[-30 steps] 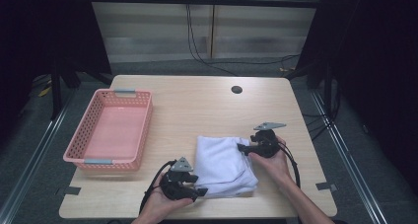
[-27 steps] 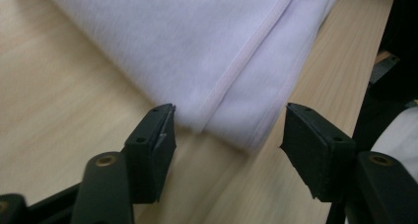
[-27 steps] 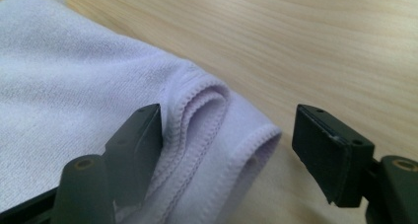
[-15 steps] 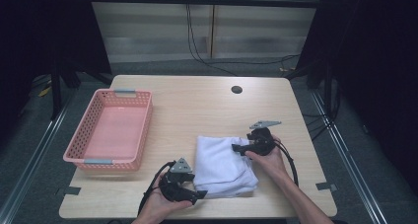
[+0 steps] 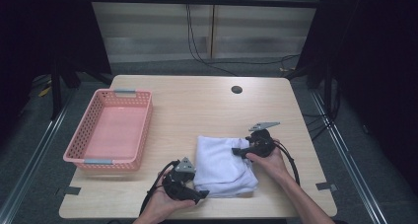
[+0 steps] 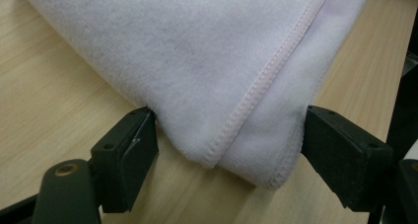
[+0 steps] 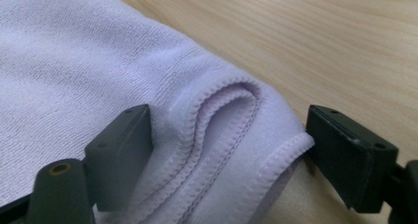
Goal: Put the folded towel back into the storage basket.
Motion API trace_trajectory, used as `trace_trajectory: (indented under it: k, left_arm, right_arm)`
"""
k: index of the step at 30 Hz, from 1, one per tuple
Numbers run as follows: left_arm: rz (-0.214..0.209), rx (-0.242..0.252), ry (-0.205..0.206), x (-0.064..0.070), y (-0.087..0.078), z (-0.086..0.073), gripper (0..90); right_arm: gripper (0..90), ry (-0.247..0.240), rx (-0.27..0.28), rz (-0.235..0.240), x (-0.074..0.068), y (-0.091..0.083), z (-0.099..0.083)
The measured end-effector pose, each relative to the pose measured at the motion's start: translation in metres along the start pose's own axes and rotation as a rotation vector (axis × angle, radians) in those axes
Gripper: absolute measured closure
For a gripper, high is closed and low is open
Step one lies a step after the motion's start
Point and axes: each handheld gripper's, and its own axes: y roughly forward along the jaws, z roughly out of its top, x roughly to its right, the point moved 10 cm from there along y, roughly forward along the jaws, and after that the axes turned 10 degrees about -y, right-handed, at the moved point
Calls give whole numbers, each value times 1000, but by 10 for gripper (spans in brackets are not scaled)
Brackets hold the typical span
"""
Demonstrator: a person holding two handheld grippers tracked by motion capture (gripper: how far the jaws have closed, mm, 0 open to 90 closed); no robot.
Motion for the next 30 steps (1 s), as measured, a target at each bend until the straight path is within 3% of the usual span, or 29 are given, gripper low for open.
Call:
trace_trajectory:
  k: [2, 6, 13, 18, 20, 30]
  left_arm:
    - [1, 5, 5, 2, 2, 1, 225]
    - [37, 2, 53, 5, 4, 1, 307]
    - [42, -16, 47, 2, 2, 2, 531]
    - [24, -15, 13, 0, 1, 3, 604]
    - [-2, -23, -8, -2, 1, 4, 617]
    - [-83, 5, -59, 0, -7, 13, 662]
  right_arm:
    - [268, -2, -2, 20, -2, -1, 1]
    - [367, -7, -3, 54, -8, -2, 1]
    - [495, -11, -13, 91, -13, -2, 2]
    - [623, 3, -12, 119, -17, -3, 2]
    - [665, 0, -11, 122, -18, -3, 3]
    - [712, 42, 15, 150, -14, -6, 6]
